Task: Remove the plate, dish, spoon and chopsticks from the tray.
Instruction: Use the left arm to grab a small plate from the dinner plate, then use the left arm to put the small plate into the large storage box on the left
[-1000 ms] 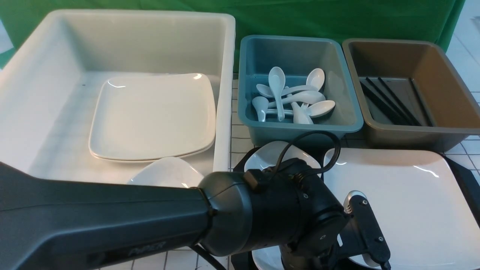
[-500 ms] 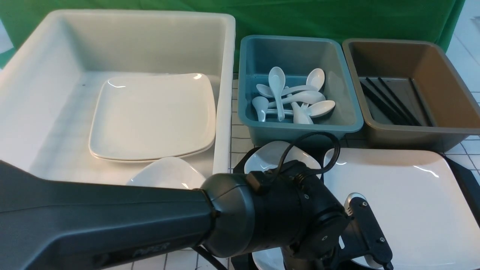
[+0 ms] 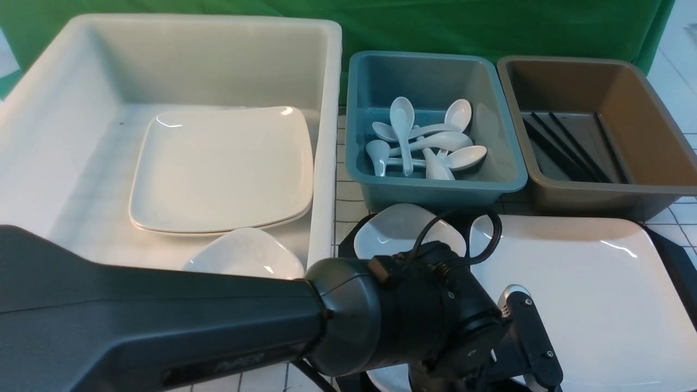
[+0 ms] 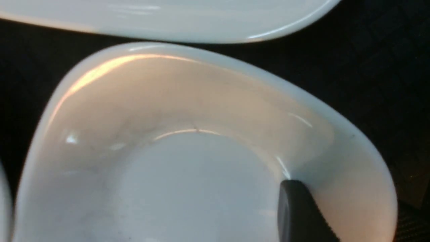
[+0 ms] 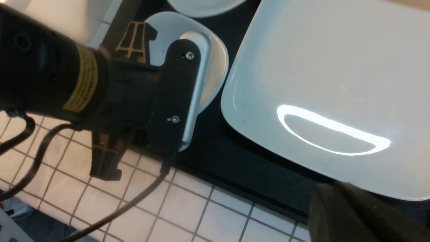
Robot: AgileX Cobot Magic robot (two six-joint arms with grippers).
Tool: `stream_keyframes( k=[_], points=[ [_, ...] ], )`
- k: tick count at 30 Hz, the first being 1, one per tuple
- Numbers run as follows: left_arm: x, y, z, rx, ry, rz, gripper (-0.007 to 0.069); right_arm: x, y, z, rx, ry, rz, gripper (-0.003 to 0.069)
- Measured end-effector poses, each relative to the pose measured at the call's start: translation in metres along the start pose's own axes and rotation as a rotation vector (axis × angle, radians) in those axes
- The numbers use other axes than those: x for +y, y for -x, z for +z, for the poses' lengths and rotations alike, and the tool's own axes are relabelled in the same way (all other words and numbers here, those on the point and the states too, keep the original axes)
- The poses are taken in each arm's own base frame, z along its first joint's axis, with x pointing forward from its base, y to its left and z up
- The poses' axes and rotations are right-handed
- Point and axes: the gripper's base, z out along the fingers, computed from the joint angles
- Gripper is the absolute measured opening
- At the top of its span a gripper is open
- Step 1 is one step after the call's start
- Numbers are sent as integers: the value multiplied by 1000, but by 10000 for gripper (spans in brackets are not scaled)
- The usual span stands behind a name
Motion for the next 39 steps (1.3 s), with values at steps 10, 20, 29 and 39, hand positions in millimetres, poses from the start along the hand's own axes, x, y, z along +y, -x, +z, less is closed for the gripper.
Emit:
stream_keyframes(
  k=[10,20,29,39],
  points=[
    [2,5,-46,-81,-20,-63,52,0,1,0,-6,5,0,19],
    [10,17,-127,-291,34,-98,29,1,1,0,-9,8,1,19],
    [46,13,-204,-381,274,-151,29,7,4,0,-48,75,-32,17],
    [133,-80,-247,-177,495,-477,29,23,21,-6,-182,266,-87,5]
  ],
)
